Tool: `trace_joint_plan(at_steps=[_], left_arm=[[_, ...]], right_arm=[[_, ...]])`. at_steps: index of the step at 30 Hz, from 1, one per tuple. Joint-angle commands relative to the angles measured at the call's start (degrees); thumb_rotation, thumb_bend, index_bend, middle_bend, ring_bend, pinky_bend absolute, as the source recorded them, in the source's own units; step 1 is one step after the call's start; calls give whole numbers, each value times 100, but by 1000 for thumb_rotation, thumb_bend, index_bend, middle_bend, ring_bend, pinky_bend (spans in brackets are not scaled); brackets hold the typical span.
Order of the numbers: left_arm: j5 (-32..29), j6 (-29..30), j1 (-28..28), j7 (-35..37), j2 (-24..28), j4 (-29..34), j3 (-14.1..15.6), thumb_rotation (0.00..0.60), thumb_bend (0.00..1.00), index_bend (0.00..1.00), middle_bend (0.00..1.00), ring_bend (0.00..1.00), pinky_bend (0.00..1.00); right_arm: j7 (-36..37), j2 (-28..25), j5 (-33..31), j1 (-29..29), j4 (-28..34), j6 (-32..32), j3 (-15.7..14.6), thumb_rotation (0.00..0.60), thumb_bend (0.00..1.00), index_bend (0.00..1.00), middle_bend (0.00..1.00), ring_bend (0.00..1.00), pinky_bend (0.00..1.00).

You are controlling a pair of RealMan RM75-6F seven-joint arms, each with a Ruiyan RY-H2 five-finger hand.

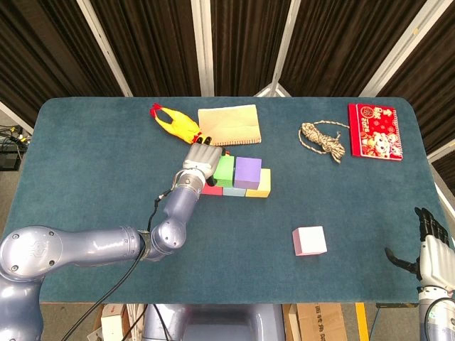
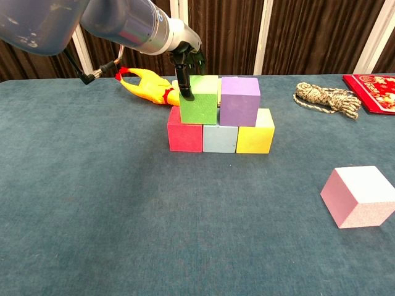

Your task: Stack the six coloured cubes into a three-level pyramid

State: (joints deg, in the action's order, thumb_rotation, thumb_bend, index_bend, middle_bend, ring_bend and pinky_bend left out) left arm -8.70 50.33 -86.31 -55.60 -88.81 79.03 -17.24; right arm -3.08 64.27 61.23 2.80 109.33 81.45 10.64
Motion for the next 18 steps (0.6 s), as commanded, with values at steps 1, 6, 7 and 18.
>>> trace_joint_plan(at_steps=[1,6,7,18], left_arm=[[2,4,3,4,-1,6,-5,600,378,275,269,8,0],[-27,21,2,-22,-16,0,5,600,378,274,269,8,0],[-35,21,2,-28,-23,-8,8,600,378,273,268,8,0],[-69,2,-4,-53,-99,-88,-12,600,376,271,268,8,0]], right_arm=[[5,1,2,-1,1,2,1,600,250,71,26,2,0],[13,-2,-5,-2,1,1,6,600,249,71,26,2,0],[17,-4,-5,-3,2,2,8,600,249,72,26,2,0],[17,0,-24,6,-14,-15,14,600,250,71,26,2,0]])
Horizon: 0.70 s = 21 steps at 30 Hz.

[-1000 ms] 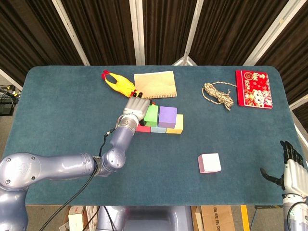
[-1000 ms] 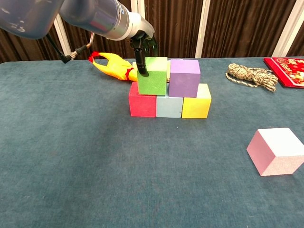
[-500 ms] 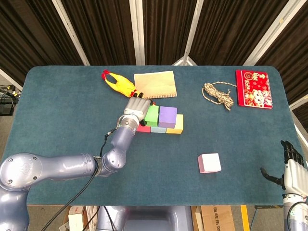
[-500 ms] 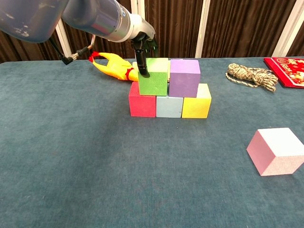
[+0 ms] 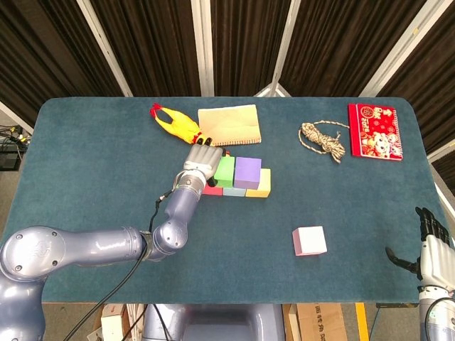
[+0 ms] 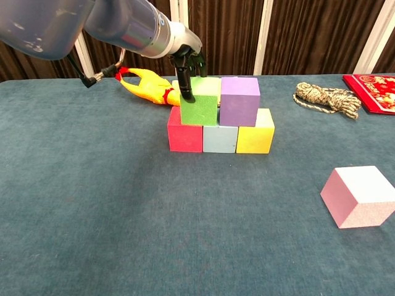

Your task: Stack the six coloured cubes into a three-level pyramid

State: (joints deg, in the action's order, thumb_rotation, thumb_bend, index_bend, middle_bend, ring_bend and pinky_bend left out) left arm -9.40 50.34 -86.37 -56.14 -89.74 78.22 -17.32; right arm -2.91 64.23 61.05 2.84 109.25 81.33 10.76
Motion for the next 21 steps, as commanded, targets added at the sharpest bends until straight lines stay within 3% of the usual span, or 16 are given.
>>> trace_joint_plan(at_steps=[1,21], left_arm=[[4,4,3,-3,-7,-10,-3,600,376,271,267,8,0],[8,11,34,3,5,-2,-65,600,375,271,268,8,0]], right_arm=[[-1,2,-3,1,-3,-1,1,600,250,71,26,2,0],[-29,24,-58,18,-11,-14,16,600,250,71,26,2,0]])
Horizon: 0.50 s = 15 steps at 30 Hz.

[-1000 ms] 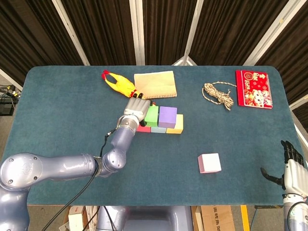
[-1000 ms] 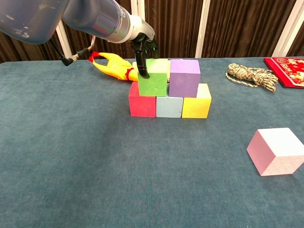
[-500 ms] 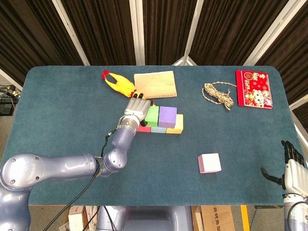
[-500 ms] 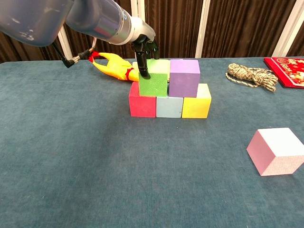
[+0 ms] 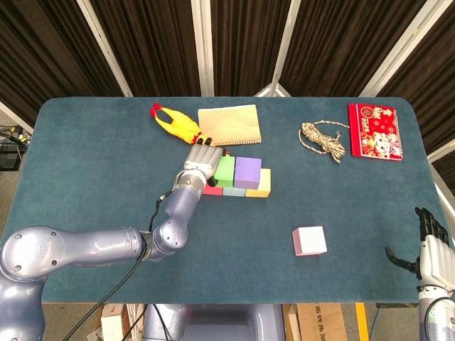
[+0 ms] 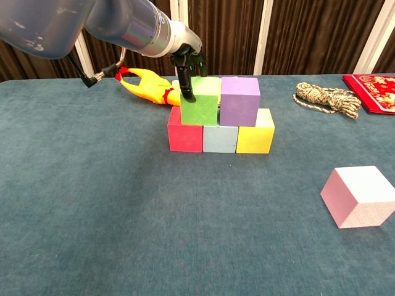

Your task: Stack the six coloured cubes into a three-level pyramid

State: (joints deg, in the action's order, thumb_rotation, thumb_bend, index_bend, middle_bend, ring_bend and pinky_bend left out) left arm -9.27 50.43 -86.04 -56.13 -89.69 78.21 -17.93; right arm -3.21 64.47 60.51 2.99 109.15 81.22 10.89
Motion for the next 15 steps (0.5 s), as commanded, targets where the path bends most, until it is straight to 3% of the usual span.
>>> trace_joint_plan(at_steps=[1,15], left_arm=[[-12,4,4,5,1,-3,-9,600,375,271,268,8,0],[-47,-26,23,50,21,18,-80,600,374,270,268,7,0]], right_arm=[[1,2,-10,4,-2,-6,5,600,250,71,26,2,0],[-14,14,-17,12,-10,-8,6,600,249,71,26,2,0]])
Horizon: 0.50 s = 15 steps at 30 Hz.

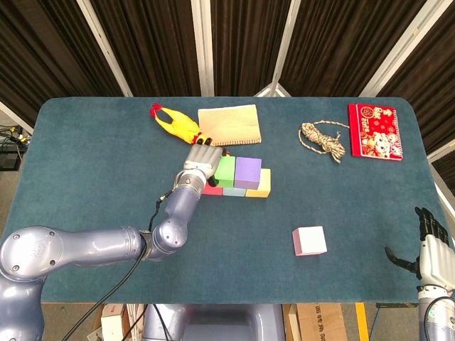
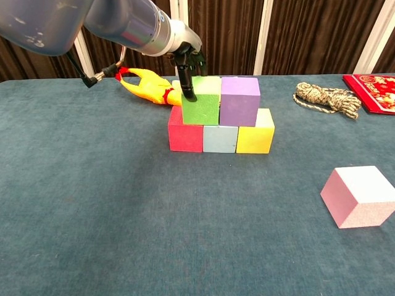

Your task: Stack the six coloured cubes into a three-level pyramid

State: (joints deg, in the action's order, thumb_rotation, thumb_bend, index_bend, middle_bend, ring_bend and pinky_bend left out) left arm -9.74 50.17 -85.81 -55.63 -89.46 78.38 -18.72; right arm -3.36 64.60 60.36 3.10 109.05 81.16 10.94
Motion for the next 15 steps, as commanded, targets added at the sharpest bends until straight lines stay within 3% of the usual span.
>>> trace_joint_plan(at_steps=[1,15], left_arm=[[5,3,-2,1,-3,0,-2,600,374,270,267,7,0],[11,12,2,-9,-17,-12,8,600,346,257,251,8,0]], right_arm=[[2,2,-3,1,0,-1,2,600,249,71,26,2,0],[0,3,4,2,1,1,0,600,250,72,26,2,0]])
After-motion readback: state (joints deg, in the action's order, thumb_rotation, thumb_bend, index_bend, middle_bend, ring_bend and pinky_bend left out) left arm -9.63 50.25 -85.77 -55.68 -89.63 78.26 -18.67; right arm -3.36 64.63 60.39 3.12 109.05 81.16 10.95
